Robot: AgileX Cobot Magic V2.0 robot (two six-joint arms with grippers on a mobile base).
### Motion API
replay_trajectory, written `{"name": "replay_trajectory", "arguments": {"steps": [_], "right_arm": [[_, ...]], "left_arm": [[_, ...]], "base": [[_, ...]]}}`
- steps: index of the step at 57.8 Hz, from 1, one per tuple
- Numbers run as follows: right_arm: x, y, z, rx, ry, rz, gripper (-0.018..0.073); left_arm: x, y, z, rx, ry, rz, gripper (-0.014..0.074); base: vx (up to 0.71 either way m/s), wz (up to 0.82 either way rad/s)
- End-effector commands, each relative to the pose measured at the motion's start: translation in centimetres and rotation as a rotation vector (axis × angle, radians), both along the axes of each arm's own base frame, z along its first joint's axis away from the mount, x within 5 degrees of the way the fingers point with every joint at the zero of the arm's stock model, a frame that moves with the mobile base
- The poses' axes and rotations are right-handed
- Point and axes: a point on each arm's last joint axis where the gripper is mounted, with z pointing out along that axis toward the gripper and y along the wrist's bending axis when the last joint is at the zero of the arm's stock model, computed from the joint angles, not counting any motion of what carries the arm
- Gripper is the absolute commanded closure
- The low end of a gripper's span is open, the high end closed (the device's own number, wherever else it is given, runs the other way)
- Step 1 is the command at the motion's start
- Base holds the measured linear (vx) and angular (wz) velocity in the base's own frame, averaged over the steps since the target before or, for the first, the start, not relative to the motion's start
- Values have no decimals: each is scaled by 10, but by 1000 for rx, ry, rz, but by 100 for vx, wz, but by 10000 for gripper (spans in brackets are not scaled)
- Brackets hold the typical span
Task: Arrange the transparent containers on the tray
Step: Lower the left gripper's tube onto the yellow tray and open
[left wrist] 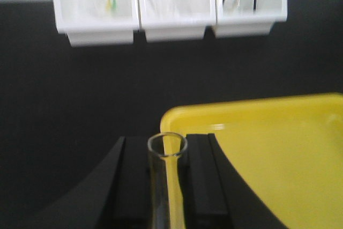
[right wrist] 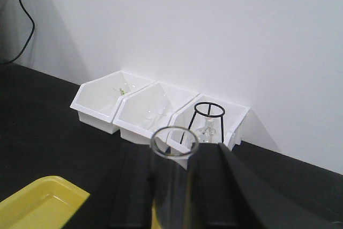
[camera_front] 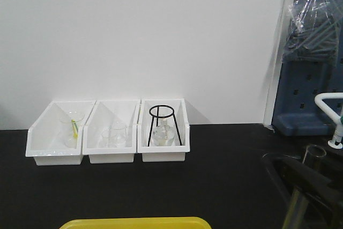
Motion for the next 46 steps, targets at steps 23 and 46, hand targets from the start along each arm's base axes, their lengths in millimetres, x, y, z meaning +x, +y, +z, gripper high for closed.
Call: {"name": "replay_trajectory", "arguments": {"steps": [23,46], "right_arm": [[-2,1,19,51,-107,22,571],[-2,0,16,35,-81,13,571]], "left_arm": [[126,-47,-14,-152,429,-73,600],[175,-58,-79,-131,591,-67,599]], "base": [[0,0],[0,0]]}}
